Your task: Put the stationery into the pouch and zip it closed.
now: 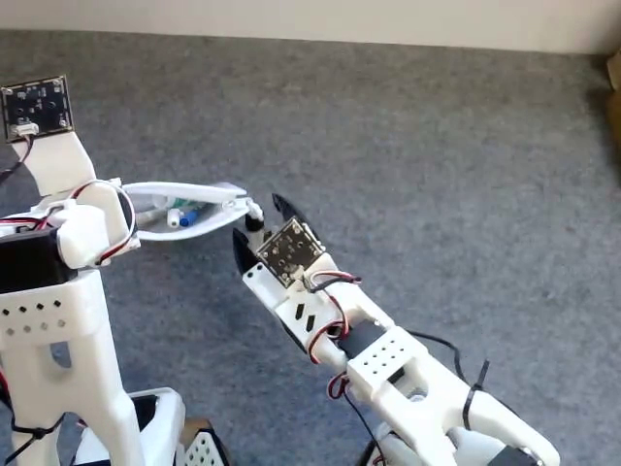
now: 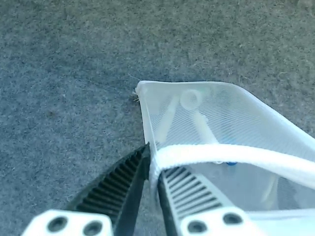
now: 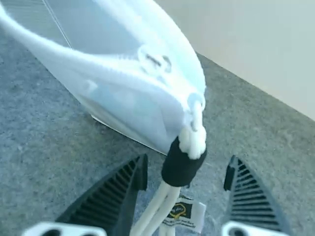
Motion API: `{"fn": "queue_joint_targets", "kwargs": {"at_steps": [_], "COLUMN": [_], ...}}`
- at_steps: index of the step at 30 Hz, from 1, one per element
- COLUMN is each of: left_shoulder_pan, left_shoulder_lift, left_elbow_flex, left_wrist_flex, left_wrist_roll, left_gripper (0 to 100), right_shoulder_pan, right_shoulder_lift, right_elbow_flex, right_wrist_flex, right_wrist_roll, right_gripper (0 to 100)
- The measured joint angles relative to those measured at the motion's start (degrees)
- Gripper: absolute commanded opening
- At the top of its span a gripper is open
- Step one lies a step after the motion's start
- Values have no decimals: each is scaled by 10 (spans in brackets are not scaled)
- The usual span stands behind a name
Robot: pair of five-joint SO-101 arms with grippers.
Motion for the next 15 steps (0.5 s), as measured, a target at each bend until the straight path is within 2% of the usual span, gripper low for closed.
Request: {"fn": "queue_joint_targets", "kwargs": {"at_steps": [6,15], "left_shoulder_pan": [0,0], "left_shoulder_lift": [0,0], "left_elbow_flex": [0,0], "left_wrist_flex": [0,0], "left_wrist_roll": [0,0], "left_gripper": [11,11], "right_shoulder_pan": [0,0], "right_shoulder_lift": [0,0], "right_elbow_flex": [0,0], "right_wrist_flex": [0,0], "right_wrist_roll": [0,0], "right_gripper": [164,160]}}
